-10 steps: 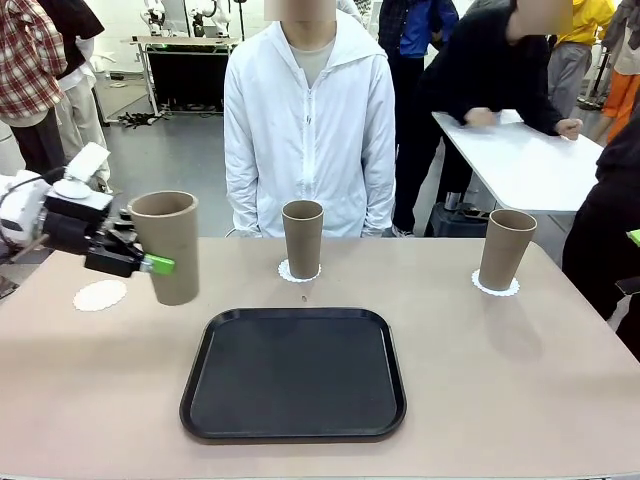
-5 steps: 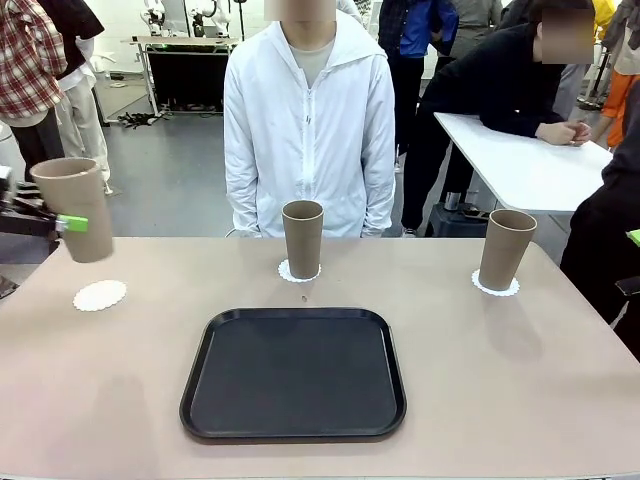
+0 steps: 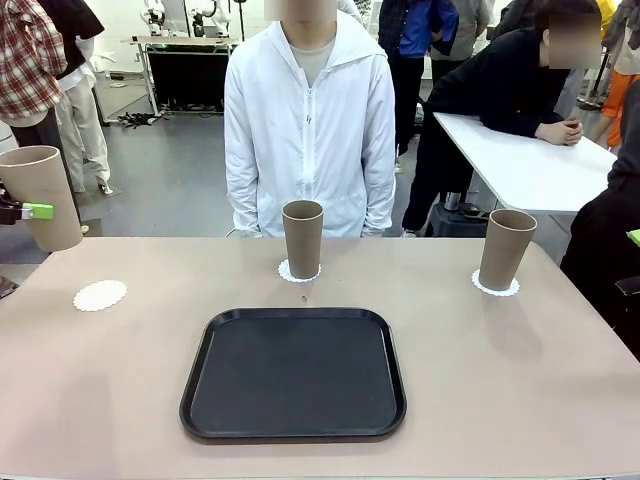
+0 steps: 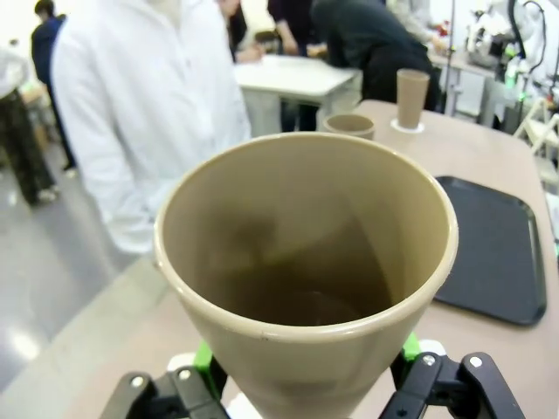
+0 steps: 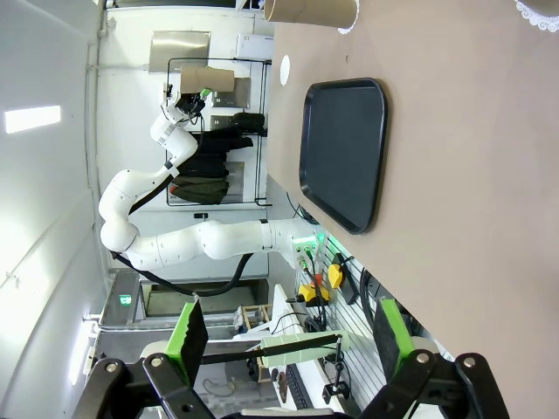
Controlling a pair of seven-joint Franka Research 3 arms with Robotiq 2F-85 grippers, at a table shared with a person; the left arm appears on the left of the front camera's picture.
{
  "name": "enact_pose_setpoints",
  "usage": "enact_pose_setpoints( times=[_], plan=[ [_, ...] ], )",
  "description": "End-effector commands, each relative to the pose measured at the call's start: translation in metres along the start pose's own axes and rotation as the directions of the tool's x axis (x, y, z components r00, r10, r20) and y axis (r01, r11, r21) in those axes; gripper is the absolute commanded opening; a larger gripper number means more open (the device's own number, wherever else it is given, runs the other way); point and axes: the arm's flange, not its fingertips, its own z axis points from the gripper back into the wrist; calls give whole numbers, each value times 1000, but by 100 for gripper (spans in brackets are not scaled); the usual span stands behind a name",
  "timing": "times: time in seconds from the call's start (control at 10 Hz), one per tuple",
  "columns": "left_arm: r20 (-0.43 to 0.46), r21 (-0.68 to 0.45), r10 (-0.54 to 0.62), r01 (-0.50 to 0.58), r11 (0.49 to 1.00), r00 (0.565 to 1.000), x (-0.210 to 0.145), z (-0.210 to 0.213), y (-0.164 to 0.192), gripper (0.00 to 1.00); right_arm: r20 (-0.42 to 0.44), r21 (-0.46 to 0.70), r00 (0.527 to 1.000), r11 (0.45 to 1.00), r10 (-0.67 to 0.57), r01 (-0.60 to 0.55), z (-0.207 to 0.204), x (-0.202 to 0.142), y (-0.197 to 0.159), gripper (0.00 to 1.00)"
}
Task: Place coasters on the table and set cups on them.
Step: Take one Reusable plastic cup from the Flat Tray and place it on a coaster set by the human.
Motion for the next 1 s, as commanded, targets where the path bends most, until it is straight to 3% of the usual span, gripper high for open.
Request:
enact_pose_setpoints(
  times=[0.0,0.4,0.9],
  plan=[
    [-8,1,-3,3,1000,1000,1,-3,-1,85,-2,9,1000,1000,3,-3,1,-1,1,100],
    [-1,-3,-1,1,1000,1000,0,-2,0,85,-2,9,1000,1000,3,-3,1,-1,1,100],
    [46,-44,-25,27,999,999,-45,-40,33,85,-2,9,1000,1000,3,-3,1,-1,1,100]
  ],
)
